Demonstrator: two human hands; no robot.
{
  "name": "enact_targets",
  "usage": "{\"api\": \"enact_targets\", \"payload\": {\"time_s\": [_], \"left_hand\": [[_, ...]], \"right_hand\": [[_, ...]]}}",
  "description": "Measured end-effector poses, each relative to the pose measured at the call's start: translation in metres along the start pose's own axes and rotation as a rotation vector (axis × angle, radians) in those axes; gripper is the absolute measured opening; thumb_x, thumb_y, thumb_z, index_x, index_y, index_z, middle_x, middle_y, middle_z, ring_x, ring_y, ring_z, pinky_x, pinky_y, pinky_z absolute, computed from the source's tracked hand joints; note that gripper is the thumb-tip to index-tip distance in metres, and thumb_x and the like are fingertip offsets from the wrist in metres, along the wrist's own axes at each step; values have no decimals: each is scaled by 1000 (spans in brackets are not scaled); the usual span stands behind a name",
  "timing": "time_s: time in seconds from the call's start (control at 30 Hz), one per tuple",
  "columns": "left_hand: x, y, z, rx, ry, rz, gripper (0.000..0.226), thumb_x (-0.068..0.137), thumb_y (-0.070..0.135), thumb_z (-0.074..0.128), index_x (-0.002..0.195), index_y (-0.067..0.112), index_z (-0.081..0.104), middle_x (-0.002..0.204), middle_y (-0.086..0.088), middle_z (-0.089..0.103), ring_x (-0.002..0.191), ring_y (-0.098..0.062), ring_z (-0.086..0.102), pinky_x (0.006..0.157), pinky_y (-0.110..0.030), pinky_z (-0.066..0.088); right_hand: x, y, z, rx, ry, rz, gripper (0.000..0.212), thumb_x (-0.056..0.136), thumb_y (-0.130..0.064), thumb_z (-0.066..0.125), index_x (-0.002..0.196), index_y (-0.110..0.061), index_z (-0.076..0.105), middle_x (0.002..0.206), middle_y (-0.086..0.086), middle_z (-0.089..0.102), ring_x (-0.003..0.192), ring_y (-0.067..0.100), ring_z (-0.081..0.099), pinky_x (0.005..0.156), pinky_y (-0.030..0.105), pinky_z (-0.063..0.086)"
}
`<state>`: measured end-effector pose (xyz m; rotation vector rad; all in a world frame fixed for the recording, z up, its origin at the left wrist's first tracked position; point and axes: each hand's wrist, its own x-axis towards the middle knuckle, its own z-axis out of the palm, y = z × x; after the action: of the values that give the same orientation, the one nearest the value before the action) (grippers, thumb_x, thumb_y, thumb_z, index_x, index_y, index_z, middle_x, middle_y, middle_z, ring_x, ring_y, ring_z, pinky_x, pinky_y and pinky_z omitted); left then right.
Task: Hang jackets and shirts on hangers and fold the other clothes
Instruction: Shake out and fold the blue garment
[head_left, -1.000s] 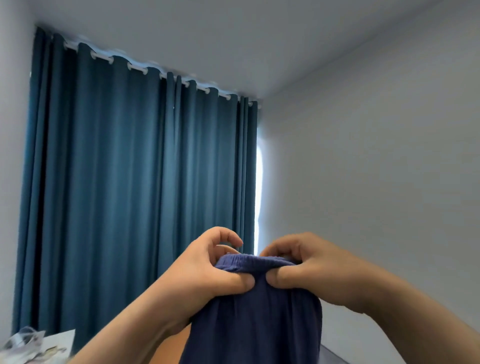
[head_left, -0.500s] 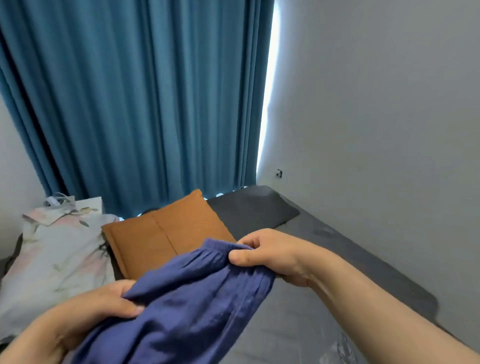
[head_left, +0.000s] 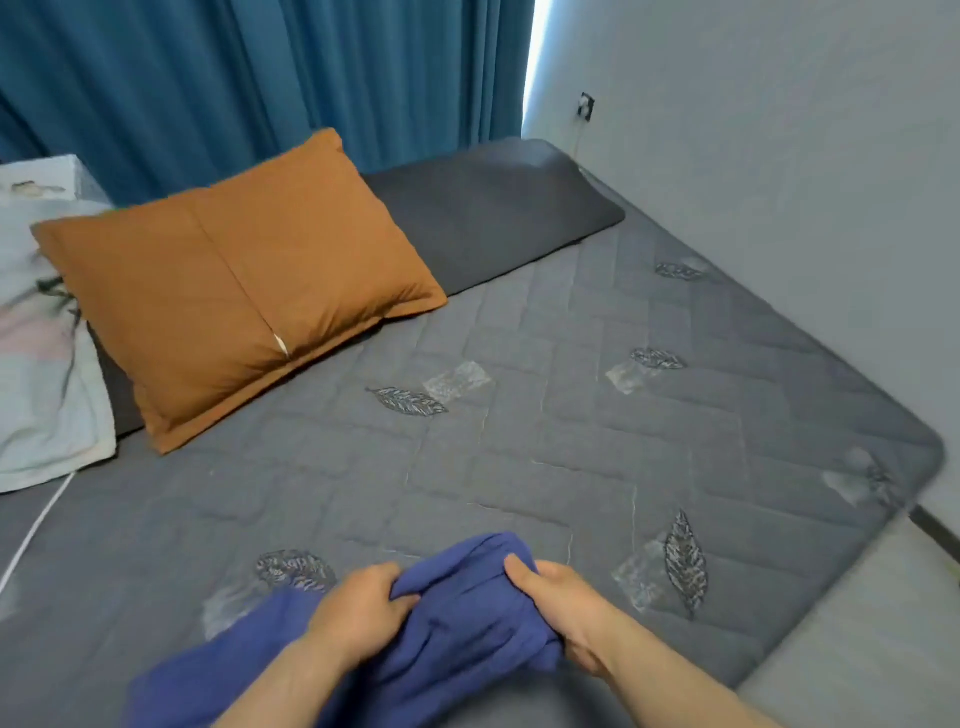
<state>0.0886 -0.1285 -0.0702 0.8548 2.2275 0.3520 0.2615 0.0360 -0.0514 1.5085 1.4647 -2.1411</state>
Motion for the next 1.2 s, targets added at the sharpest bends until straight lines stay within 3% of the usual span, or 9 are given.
{"api": "enact_targets", "payload": {"time_s": [0.07,0.13,0.27,0.43,0.63,0.8,0.87,1.03,1.2], "left_hand": [[40,10,48,70,175,4,15,85,36,58,94,25,62,113,-6,67,106,-27,61,85,-33,48],[68,24,98,161,328,123,45,77,38,60,113,11,63,127,-16,60,118,-34,54,99,-41,42],[98,78,196,423,164,398,64,73,50,52,125,13,60,135,-10,59,131,-25,37,119,-39,8],[162,128,262,399,86,243,92,66,65,52,139,9,39,145,-13,45,140,-25,24,115,-41,8],[240,235,292,426,93,353,91,69,71,48,136,9,53,141,-8,53,133,-24,39,112,-41,12],[304,334,318,391,137,451,90,71,68,47,138,9,50,142,-9,52,131,-26,49,109,-43,19],[321,358,322,379,137,480,88,73,65,47,140,8,47,144,-10,49,135,-26,45,110,-42,17],[326,360,318,394,166,518,79,77,59,45,139,10,50,145,-8,48,135,-24,45,110,-38,19],[285,278,280,379,234,410,67,74,51,44,127,14,62,133,-4,60,121,-21,59,111,-31,29]], "right_hand": [[43,18,-39,60,21,-6,28,96,-21,58,104,4,66,95,18,74,81,23,71,70,32,57],[80,33,-76,102,65,-19,17,96,-12,57,97,2,67,85,13,75,70,16,71,59,24,55],[151,55,-142,111,121,-23,21,94,-12,60,105,4,67,90,15,75,79,21,72,65,28,55],[205,50,-221,151,216,-32,12,93,-13,63,95,-4,71,87,14,75,83,29,72,70,37,57],[238,19,-344,21,343,-121,15,92,-13,64,81,-6,72,80,16,74,74,29,70,74,44,57],[270,-15,-452,-263,543,-216,19,90,-16,67,71,-14,69,79,13,73,78,28,68,75,39,55],[279,-25,-476,-397,617,-253,28,90,-19,66,62,-16,62,69,8,67,72,27,63,66,31,49],[284,-21,-471,-713,663,-209,31,97,-40,50,82,-12,51,76,3,56,77,30,53,65,34,36],[285,-16,-454,-805,745,-156,29,99,-43,41,92,-15,47,101,19,64,97,39,60,72,39,39]]}}
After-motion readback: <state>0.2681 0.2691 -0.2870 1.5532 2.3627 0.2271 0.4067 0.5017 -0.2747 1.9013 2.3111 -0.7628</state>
